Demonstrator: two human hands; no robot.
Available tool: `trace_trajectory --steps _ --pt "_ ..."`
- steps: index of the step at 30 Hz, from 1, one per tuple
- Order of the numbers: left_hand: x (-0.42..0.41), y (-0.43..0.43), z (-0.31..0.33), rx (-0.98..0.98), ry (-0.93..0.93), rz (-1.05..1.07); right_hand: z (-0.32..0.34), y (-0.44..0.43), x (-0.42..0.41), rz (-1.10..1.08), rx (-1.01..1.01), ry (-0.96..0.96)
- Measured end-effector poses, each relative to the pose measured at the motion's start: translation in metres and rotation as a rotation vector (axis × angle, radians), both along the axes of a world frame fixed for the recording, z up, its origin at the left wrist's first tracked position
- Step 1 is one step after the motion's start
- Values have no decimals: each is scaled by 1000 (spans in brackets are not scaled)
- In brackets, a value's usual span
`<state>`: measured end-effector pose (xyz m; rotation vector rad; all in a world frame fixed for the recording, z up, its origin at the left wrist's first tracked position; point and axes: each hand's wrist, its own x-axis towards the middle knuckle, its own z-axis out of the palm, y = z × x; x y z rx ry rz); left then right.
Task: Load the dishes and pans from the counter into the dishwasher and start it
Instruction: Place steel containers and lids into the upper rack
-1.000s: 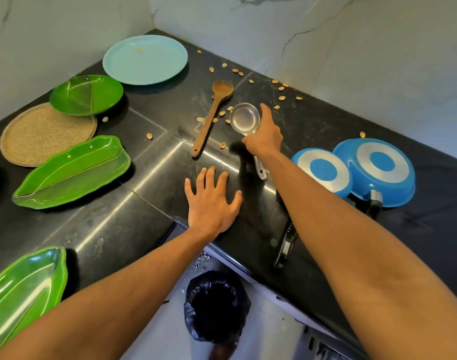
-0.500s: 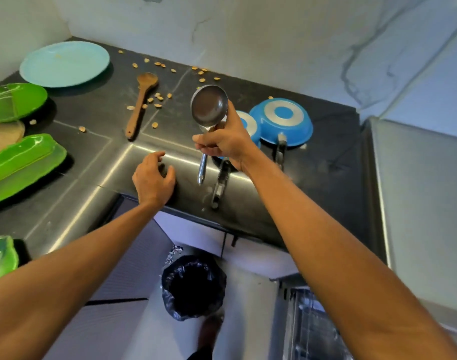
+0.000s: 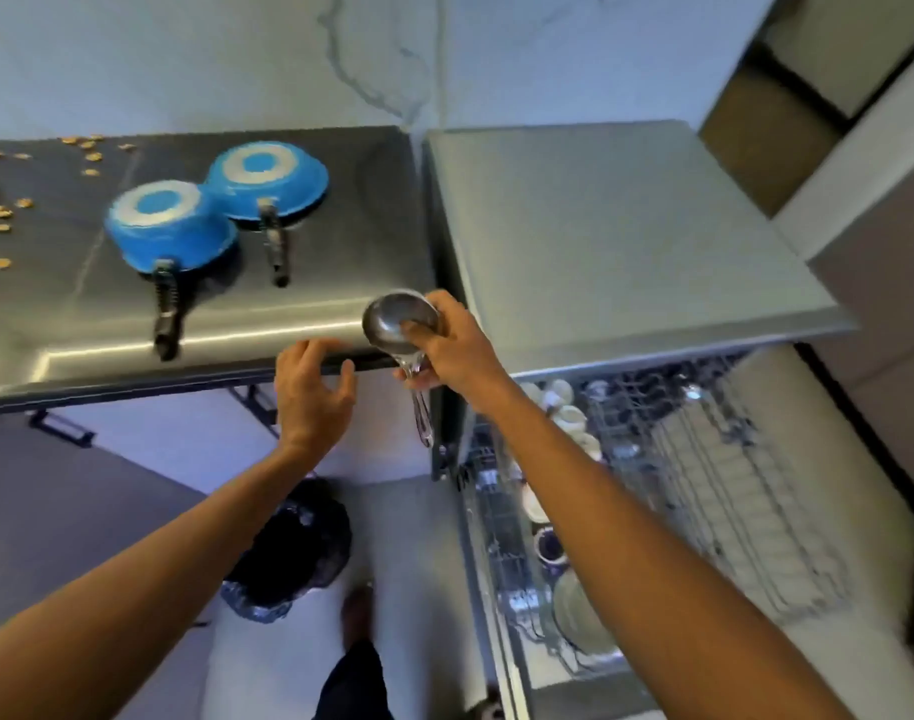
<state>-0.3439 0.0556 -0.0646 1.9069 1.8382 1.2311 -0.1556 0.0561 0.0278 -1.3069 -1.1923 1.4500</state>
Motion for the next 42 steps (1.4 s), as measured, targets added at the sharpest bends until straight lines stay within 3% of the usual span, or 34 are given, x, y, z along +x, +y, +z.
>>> trace_trajectory --steps 3,9,13,16,21,30,36,42 --pt "66 -17 -18 -61 60 -194 -29 -44 79 -160 -51 -43" --pt "182 -48 -42 -219 241 -606 -96 -114 217 -447 -17 -439" --pt "246 -39 -44 -139 398 -828 -125 -135 285 -659 -105 -575" --pt "296 -10 -41 -89 472 -918 -146 -133 327 -826 -164 -538" --pt "384 49 -25 -7 578 -987 -175 -107 386 -999 -253 -400" --pt "529 137 -20 -71 519 -1051 -238 -25 457 -1084 -248 -529" --pt "566 149 -35 16 597 -1036 -285 -1 460 -1023 -132 -725" --pt "564 149 -33 31 613 -1015 -306 12 451 -1007 -205 -728"
